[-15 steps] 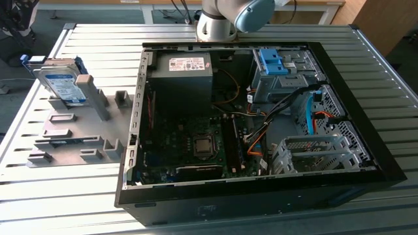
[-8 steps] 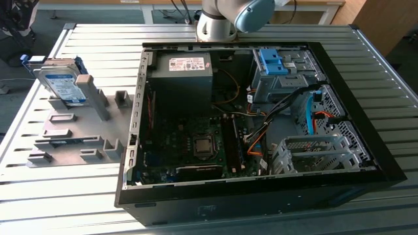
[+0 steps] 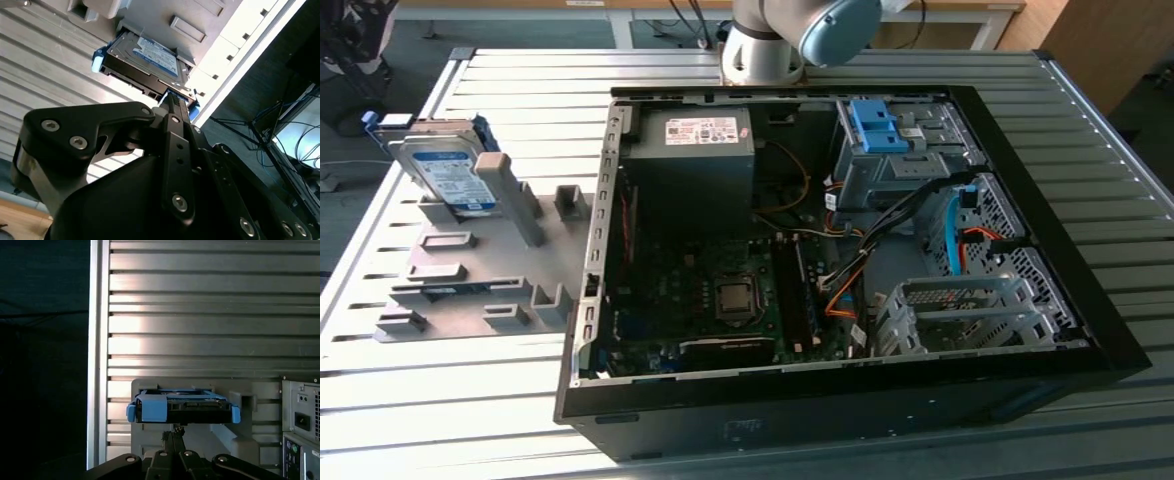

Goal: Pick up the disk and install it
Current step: 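Pick up the disk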

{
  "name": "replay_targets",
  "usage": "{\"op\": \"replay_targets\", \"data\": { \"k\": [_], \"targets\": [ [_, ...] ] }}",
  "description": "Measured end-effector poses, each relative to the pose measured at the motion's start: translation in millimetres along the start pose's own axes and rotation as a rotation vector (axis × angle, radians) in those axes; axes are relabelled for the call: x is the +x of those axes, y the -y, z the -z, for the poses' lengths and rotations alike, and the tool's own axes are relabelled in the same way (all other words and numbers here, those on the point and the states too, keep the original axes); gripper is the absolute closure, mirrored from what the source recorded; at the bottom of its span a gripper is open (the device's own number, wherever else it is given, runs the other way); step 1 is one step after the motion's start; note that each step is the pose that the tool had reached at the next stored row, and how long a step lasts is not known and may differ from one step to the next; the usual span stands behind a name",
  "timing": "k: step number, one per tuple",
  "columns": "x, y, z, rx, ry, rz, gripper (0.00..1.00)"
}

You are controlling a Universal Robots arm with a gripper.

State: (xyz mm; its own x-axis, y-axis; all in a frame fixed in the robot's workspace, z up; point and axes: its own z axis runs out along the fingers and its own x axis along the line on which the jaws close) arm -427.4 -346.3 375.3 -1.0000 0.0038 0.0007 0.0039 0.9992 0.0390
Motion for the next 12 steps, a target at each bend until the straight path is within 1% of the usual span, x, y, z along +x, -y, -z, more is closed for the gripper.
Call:
{"op": "replay_targets", "data": {
  "k": [6, 12],
  "targets": [
    [0.4, 0.0, -0.2, 0.0001, -0.0037, 0.093, 0.89],
    [0.4, 0.0, -0.2, 0.0001, -0.0059, 0.149, 0.89]
  ]
}}
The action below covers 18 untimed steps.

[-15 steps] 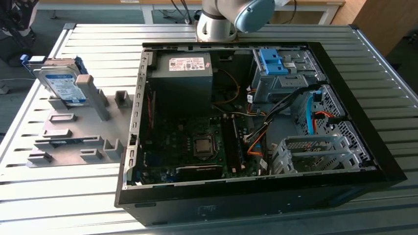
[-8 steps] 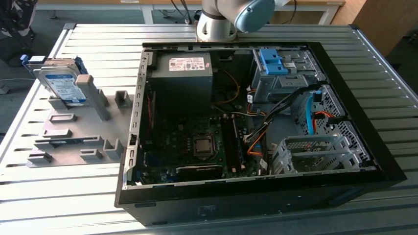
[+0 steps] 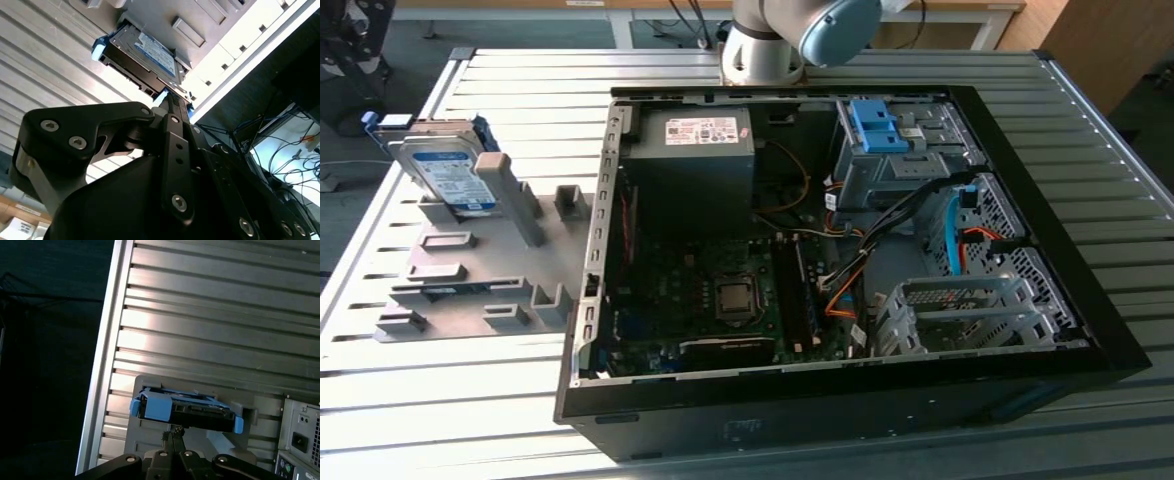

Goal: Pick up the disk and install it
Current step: 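Pick up the disk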

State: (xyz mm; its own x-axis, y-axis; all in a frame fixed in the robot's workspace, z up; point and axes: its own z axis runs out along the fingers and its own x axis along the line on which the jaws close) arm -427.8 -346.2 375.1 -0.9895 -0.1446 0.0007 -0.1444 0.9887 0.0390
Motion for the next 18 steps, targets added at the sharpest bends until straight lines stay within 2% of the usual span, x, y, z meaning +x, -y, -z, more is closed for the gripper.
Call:
{"op": "replay_targets", "data": {
  "k": [18],
  "targets": [
    [0.0, 0.0, -0.2, -0.0004, -0.0041, 0.108, 0.89]
  ]
}}
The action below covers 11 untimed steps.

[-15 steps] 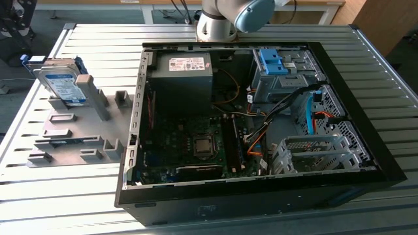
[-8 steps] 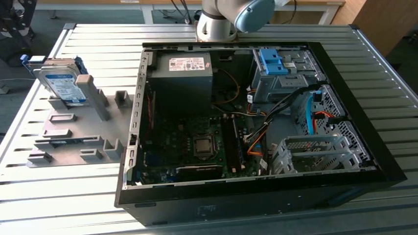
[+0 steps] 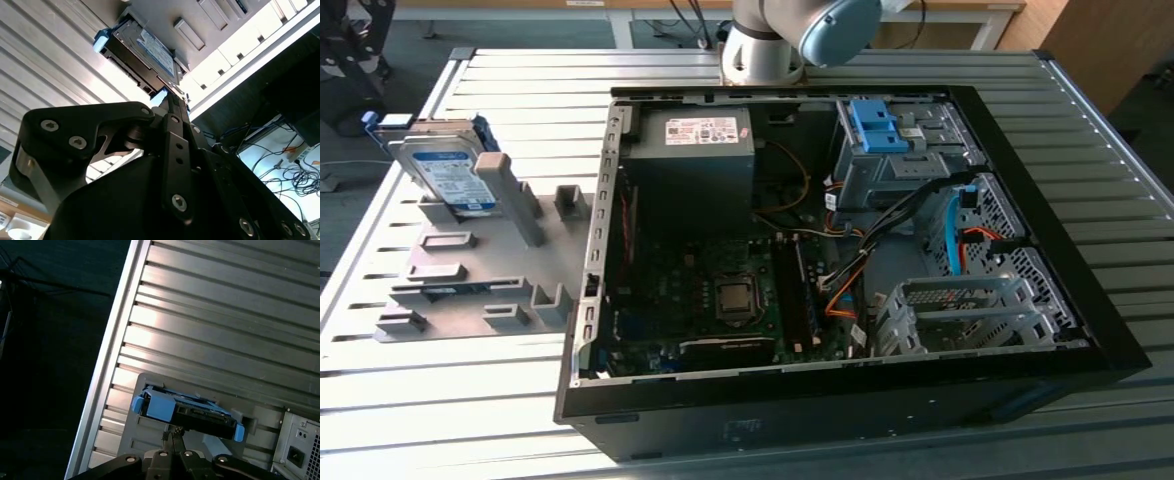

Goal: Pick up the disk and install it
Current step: 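Pick up the disk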

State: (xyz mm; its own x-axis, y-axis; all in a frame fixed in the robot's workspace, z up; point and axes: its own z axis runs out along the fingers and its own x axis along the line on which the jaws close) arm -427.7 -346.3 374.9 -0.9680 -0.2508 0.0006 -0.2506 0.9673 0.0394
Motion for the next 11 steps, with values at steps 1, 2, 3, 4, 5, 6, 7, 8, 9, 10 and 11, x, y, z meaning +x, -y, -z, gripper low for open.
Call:
{"op": "replay_targets", "data": {
  "k": [1, 2, 3, 4, 5, 6, 7, 8, 9, 10, 11],
  "targets": [
    [0.0, 0.0, 0.0, 0.0, -0.0003, 0.008, 0.89],
    [0.0, 0.0, -0.1, 0.0, -0.0006, 0.016, 0.89],
    [0.0, 0.0, -0.1, 0.0, -0.001, 0.025, 0.89],
    [0.0, 0.0, -0.2, 0.0001, -0.0013, 0.033, 0.89],
    [0.0, 0.0, -0.2, 0.0001, -0.0015, 0.043, 0.89],
    [0.0, 0.0, -0.3, 0.0001, -0.0018, 0.053, 0.89],
    [0.0, 0.0, -0.3, 0.0001, -0.0023, 0.063, 0.89],
    [0.0, 0.0, -0.4, 0.0001, -0.0027, 0.074, 0.89],
    [0.0, 0.0, -0.5, 0.0001, -0.0031, 0.084, 0.89],
    [0.0, 0.0, -0.5, 0.0001, -0.0035, 0.094, 0.89],
    [0.0, 0.0, -0.5, 0.0002, -0.004, 0.106, 0.89]
  ]
}}
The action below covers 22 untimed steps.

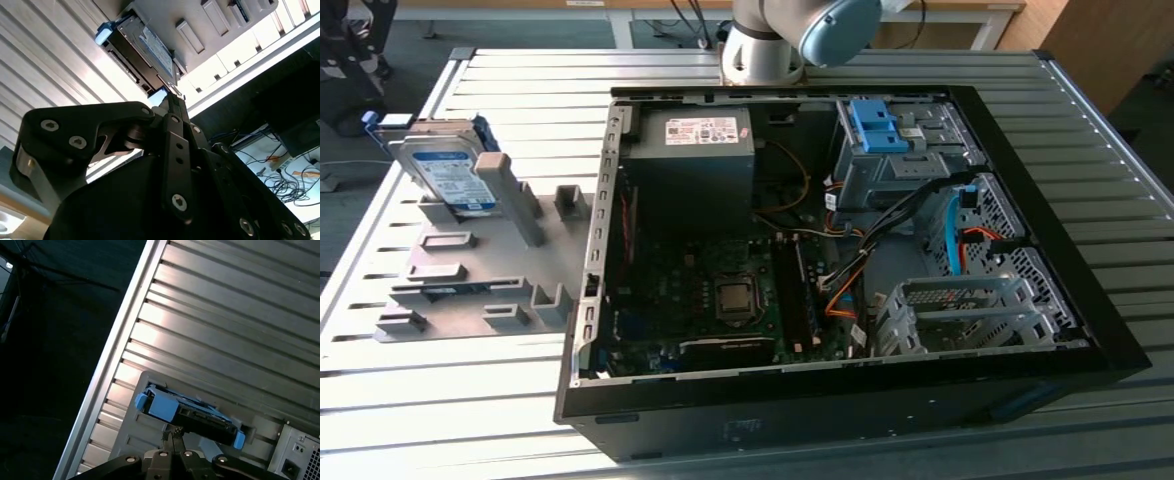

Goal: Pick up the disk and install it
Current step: 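Pick up the disk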

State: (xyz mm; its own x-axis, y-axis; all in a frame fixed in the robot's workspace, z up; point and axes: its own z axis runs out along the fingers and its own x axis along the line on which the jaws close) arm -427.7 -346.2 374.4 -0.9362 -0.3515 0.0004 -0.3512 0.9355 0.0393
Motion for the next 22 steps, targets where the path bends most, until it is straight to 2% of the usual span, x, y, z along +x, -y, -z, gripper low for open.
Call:
{"op": "replay_targets", "data": {
  "k": [13, 22],
  "targets": [
    [0.0, 0.0, -0.4, 0.0, -0.0041, 0.106, 0.89],
    [0.0, 0.0, -0.5, 0.0001, -0.0063, 0.162, 0.89]
  ]
}}
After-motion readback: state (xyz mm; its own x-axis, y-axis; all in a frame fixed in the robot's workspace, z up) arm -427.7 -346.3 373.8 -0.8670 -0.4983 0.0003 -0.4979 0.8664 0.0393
